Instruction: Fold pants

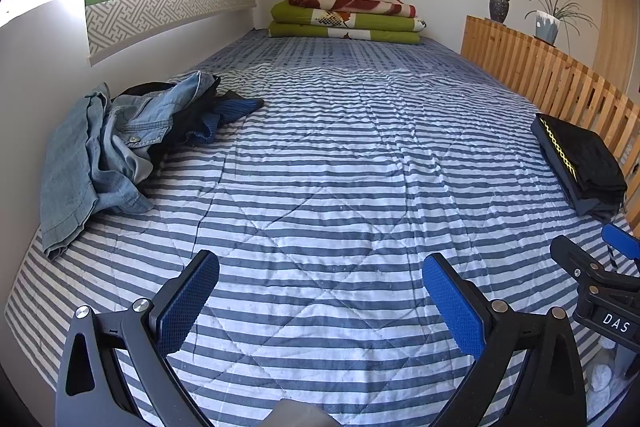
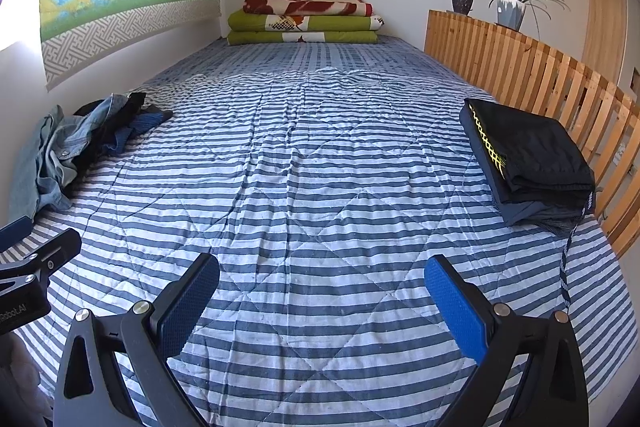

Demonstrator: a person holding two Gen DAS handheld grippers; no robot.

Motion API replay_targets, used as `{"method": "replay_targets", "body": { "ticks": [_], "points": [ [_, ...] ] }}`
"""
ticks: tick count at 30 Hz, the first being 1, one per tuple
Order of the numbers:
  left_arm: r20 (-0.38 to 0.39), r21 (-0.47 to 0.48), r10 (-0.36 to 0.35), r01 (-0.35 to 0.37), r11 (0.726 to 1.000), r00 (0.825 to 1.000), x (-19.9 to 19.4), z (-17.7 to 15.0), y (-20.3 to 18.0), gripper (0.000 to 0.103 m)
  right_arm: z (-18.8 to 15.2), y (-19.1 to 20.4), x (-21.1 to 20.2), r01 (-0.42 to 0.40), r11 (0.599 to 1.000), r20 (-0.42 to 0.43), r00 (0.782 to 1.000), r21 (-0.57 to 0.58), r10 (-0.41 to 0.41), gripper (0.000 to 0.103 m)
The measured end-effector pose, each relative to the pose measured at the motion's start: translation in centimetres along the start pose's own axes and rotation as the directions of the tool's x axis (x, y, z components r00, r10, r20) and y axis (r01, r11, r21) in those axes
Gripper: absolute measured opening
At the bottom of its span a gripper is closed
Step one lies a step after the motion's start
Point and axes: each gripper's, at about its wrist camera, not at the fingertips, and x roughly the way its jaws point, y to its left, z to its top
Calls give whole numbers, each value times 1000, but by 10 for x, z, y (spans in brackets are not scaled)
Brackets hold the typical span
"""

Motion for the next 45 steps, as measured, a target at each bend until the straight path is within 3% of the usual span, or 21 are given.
{"method": "replay_targets", "body": {
  "ticks": [13,23,28,34,40,45],
  "points": [
    [13,-20,33,-33,999,999,-1,3,13,103,-1,9,4,-47,999,-15,999,-4,47,101],
    [54,-71,85,-81,994,995,-14,12,49,103,-1,34,12,-83,996,1,997,-27,83,101],
    [56,-115,107,-100,988,993,-13,17,76,103,1,56,14,-142,990,30,989,-22,143,101],
    [16,-220,125,-118,968,992,-1,21,124,103,21,99,12,-227,972,24,973,-65,229,101],
    [12,-322,153,-141,936,988,0,26,177,103,49,139,8,-221,965,49,972,-142,229,101],
    [7,-350,246,-228,909,969,-1,27,217,103,69,164,19,-271,953,-1,962,-137,273,101]
  ]
}}
